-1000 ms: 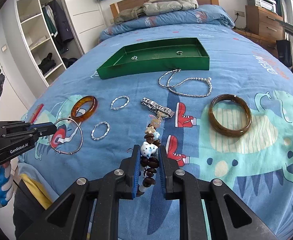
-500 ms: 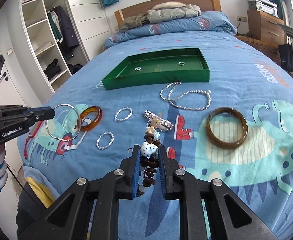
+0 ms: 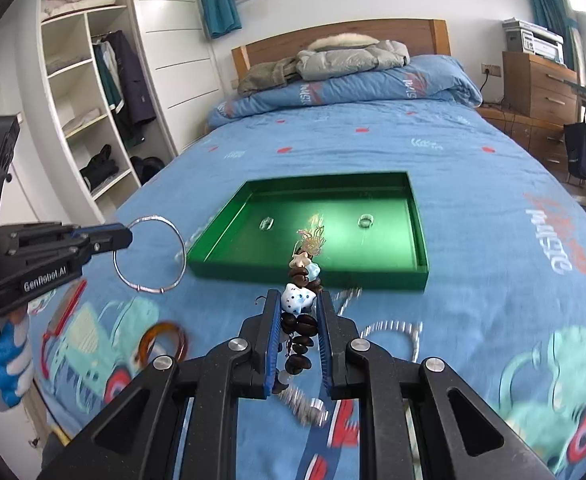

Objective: Organize jewelry
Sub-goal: 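Lower the silver bangle and beaded bracelet into the green tray, open both grippers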

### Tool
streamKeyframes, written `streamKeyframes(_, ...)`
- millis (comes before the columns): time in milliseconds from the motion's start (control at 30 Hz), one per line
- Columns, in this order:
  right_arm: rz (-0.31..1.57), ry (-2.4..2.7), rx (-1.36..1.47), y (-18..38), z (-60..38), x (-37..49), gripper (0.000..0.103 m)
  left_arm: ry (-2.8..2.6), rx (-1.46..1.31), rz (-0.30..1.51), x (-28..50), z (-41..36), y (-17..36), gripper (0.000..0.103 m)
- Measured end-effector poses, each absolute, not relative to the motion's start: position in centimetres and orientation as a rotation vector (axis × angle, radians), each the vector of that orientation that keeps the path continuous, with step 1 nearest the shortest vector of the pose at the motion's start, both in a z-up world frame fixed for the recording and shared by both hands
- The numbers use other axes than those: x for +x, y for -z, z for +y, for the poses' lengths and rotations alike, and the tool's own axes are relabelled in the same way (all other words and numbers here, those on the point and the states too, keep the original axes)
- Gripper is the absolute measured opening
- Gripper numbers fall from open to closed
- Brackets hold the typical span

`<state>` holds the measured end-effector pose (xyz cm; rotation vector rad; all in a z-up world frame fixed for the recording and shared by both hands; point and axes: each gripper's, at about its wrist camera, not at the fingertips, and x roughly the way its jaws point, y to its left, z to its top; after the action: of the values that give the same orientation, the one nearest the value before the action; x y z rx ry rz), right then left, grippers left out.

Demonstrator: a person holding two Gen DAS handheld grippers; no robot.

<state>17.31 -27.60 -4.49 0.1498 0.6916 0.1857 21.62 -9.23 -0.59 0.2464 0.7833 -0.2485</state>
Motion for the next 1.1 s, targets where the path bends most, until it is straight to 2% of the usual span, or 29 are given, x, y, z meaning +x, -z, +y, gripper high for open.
streamKeyframes(433, 0.733, -0.085, 0.125, 7.0, -28.4, 28.6, 0.017, 0.306, 0.103, 0.854, 31.0, -12.2, 4.5, 0.003)
streamKeyframes(1100, 0.923, -0.009, 0.094, 13.5, -29.8, 30.5, 0.018, 0.207, 0.056, 1.013, 33.6, -8.3, 12.5, 0.003)
